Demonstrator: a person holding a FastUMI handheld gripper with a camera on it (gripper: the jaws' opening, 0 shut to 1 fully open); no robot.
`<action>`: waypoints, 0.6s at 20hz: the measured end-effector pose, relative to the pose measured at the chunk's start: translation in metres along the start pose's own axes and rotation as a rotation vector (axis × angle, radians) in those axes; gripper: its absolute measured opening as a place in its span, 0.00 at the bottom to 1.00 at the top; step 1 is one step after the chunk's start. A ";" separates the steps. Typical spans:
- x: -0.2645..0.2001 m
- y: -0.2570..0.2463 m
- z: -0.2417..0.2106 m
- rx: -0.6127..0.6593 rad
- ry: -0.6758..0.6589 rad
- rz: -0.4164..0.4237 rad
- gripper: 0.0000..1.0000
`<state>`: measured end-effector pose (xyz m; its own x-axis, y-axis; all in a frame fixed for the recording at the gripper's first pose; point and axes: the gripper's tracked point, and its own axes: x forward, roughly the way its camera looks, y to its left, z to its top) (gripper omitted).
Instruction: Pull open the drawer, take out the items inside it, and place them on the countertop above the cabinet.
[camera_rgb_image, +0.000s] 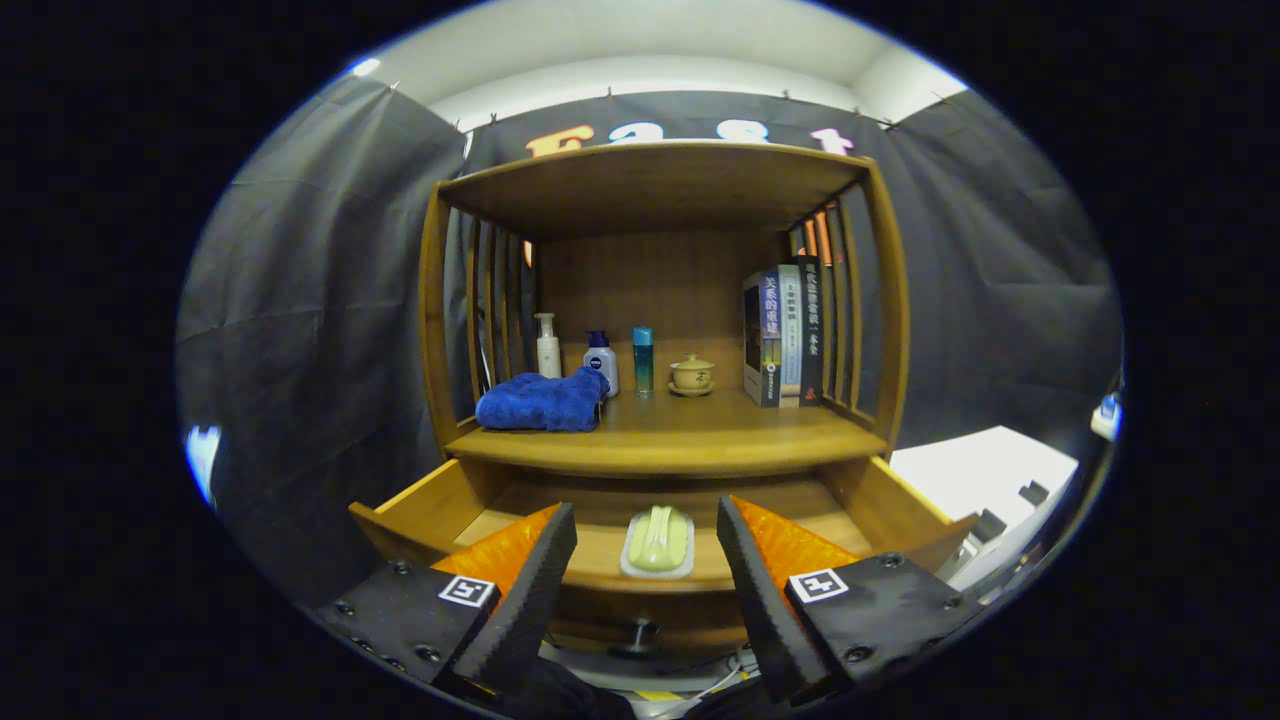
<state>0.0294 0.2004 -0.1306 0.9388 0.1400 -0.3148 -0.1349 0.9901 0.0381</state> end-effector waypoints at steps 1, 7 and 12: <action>0.016 0.000 0.009 -0.015 0.046 0.019 0.91; 0.108 0.004 -0.059 -0.055 0.497 0.097 0.81; 0.136 0.001 -0.112 0.052 0.716 0.046 0.79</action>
<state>0.1217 0.2192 -0.2794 0.4914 0.1603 -0.8561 -0.1370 0.9849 0.1058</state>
